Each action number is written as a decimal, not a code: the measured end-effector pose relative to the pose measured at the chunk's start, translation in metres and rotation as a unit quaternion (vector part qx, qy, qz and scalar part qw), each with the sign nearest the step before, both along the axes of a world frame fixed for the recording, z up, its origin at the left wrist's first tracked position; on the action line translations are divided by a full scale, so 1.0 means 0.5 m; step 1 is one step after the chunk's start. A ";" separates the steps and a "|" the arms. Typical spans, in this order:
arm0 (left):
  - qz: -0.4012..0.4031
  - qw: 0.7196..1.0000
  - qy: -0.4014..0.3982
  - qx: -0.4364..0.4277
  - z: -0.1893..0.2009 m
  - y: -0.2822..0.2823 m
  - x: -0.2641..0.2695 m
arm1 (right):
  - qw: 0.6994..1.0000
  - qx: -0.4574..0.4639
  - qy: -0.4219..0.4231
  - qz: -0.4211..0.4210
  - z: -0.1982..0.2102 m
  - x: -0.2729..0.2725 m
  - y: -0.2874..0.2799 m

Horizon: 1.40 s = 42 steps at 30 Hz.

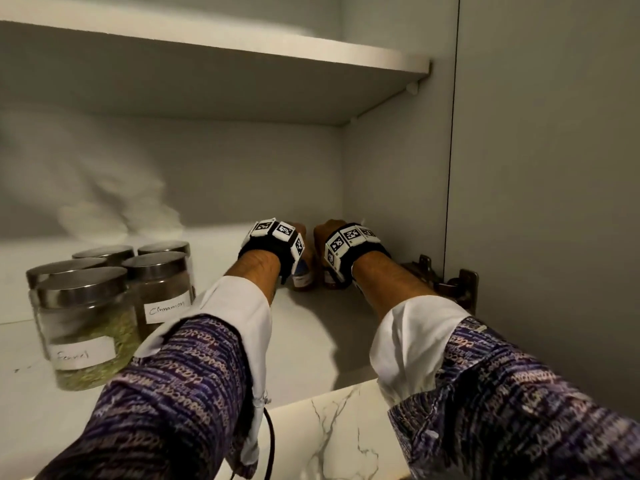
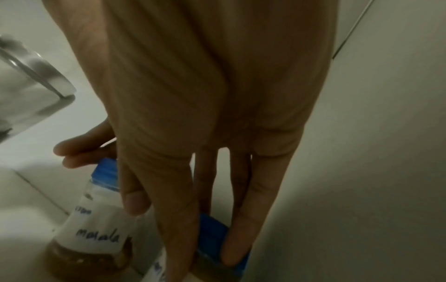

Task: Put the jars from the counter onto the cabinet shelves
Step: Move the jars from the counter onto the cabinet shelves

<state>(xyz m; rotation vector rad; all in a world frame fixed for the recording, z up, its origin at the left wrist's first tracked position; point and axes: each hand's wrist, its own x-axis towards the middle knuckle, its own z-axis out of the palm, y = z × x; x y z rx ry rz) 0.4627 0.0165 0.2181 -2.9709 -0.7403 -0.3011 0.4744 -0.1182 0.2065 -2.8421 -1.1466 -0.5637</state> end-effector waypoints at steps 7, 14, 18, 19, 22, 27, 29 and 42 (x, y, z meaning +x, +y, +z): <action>-0.087 0.996 -0.020 0.013 -0.029 -0.021 0.054 | 0.999 0.044 0.019 0.013 -0.015 0.060 0.017; -0.090 0.996 -0.001 -0.008 -0.025 -0.030 0.029 | 0.998 0.059 0.007 0.012 -0.012 0.078 0.016; -0.077 0.996 0.019 0.037 -0.005 -0.040 0.020 | 0.998 0.061 0.006 0.018 -0.001 0.083 0.012; -0.079 0.996 0.014 0.049 -0.002 -0.045 0.016 | 0.998 0.062 0.004 0.019 0.002 0.085 0.010; -0.102 0.992 0.002 0.073 -0.009 -0.056 0.012 | 0.999 0.050 0.003 0.014 0.004 0.080 0.006; -0.110 0.992 -0.041 0.054 -0.018 -0.053 -0.007 | 1.000 0.022 -0.002 0.005 0.005 0.067 -0.004; -0.105 0.994 -0.024 0.017 -0.022 -0.054 -0.025 | 1.000 0.015 -0.002 -0.002 0.008 0.057 -0.011; -0.163 0.985 -0.056 -0.026 0.028 -0.083 -0.256 | 0.984 0.166 0.041 0.054 0.073 0.004 0.027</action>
